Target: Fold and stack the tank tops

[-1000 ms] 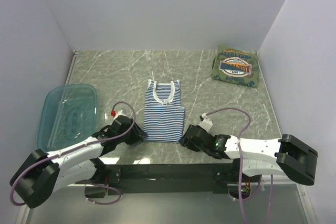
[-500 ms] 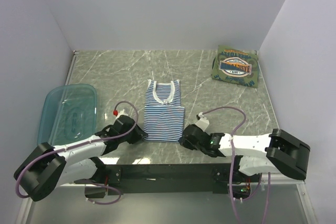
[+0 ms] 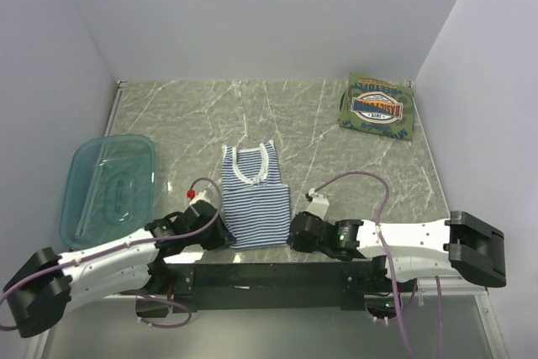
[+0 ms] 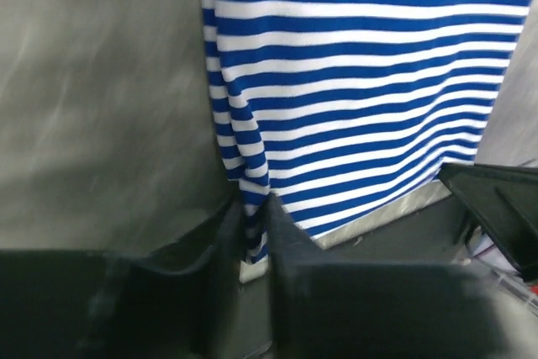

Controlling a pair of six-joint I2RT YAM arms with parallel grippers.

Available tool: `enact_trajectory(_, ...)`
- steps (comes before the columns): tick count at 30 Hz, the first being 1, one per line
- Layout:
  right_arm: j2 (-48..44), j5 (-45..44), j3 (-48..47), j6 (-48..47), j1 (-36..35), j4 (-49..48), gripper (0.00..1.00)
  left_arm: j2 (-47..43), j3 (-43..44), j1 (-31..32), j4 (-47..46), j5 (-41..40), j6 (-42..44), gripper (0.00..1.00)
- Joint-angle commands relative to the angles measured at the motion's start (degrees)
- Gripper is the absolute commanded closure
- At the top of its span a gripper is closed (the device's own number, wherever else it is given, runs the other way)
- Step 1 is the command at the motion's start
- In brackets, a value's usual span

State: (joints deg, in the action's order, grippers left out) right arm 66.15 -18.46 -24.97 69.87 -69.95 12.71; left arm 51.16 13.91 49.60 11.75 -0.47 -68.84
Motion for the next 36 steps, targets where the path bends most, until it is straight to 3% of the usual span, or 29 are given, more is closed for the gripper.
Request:
enact_trajectory(1, -2.9, -2.8, -2.5, 2.6, -3.0, 5.9, 1.0, -4.7, -0.6, 2.0, 12.4, -1.3, -2.1, 0.75)
enact_trajectory(2, -3.0, -3.2, -2.4, 3.2, -3.6, 6.2, 1.0, -7.4, -0.6, 2.1, 13.6, -1.5, -2.4, 0.61)
enact_trajectory(3, -3.2, -3.2, -2.1, 4.1, -4.1, 6.3, 1.0, -8.9, -0.6, 2.1, 14.9, -1.6, -3.7, 0.57)
enact_trajectory(7, -3.0, -3.3, -1.7, 5.6, -4.7, 6.3, 1.0, -14.2, -1.3, 2.1, 18.8, -0.3, -9.3, 0.54)
enact_trajectory(14, -1.6, -3.7, -2.2, 6.3, -5.4, 6.1, 1.0, -19.9, -2.8, 3.3, 23.5, -0.1, -21.7, 0.58)
enact_trajectory(31, -0.1, -2.9, -0.6, 7.5, -5.6, 3.7, 1.0, -10.8, -4.2, 11.9, 14.8, -1.9, -27.8, 0.61)
enact_trajectory(36, -0.8, -3.2, -1.0, 7.2, -6.2, 4.3, 1.0, -9.8, -4.1, 12.2, 18.3, -6.8, -27.8, 0.71)
